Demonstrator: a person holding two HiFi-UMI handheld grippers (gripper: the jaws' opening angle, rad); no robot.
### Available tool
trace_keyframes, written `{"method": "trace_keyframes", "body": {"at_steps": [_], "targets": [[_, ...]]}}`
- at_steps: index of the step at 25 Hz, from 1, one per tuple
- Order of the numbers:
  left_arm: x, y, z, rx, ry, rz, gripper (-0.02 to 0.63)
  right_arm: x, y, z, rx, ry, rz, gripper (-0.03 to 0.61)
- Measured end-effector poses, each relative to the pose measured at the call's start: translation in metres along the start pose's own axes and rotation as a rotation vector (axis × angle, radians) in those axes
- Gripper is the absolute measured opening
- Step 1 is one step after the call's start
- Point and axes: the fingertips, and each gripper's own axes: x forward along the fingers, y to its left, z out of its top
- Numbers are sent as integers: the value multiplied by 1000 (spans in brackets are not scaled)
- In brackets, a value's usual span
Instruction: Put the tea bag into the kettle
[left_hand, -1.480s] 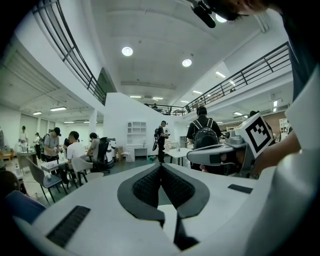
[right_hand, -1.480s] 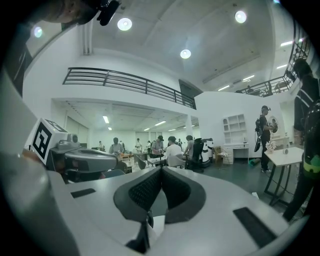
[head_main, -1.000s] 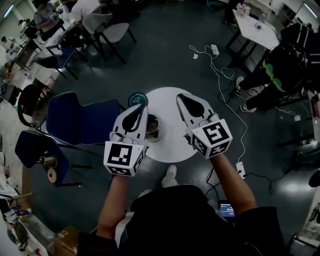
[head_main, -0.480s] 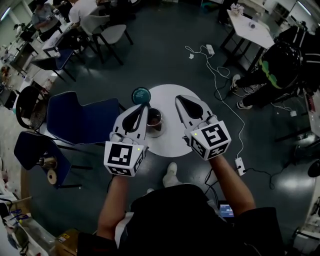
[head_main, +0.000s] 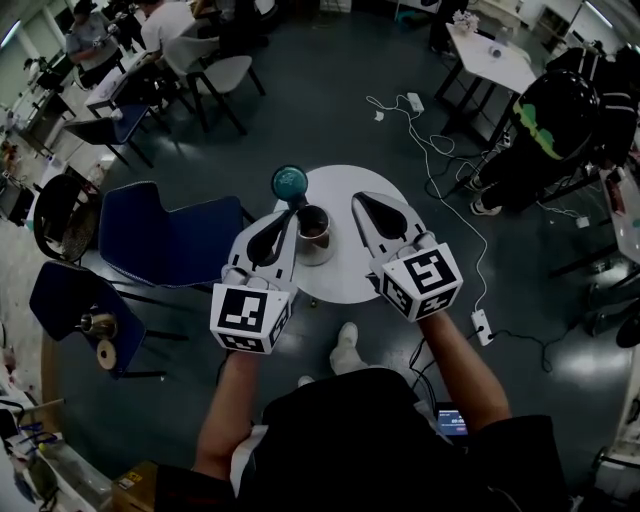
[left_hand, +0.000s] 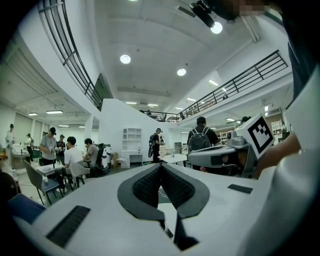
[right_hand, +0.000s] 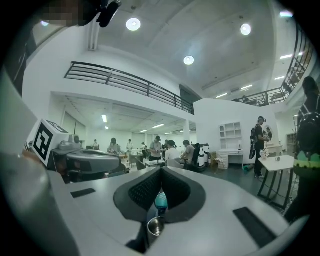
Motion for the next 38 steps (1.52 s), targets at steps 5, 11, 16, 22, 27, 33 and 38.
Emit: {"method": "trace_keyframes", "body": {"at_steps": [5, 11, 16, 22, 27, 33, 38], "targets": [[-29, -8, -1, -1, -3, -5, 15, -17, 27, -1, -3, 0, 0, 18], [-62, -13, -2, 6, -6, -9, 15, -33, 58, -2, -6, -3, 0, 18], [-83, -24, -4, 3, -5, -34, 15, -48, 79, -3, -16, -4, -5, 18], [-108, -39, -7, 7, -10, -53, 15, -72, 101, -3, -22, -8, -18, 18], [-128, -55, -15, 22, -9, -70, 15, -93, 117, -10, -27, -8, -30, 18], [-150, -65, -10, -7, -22, -94, 15, -112, 137, -8, -33, -3, -40, 18], [-173, -73, -9, 30, -32, -106, 15, -126, 160, -9, -38, -7, -48, 18]]}}
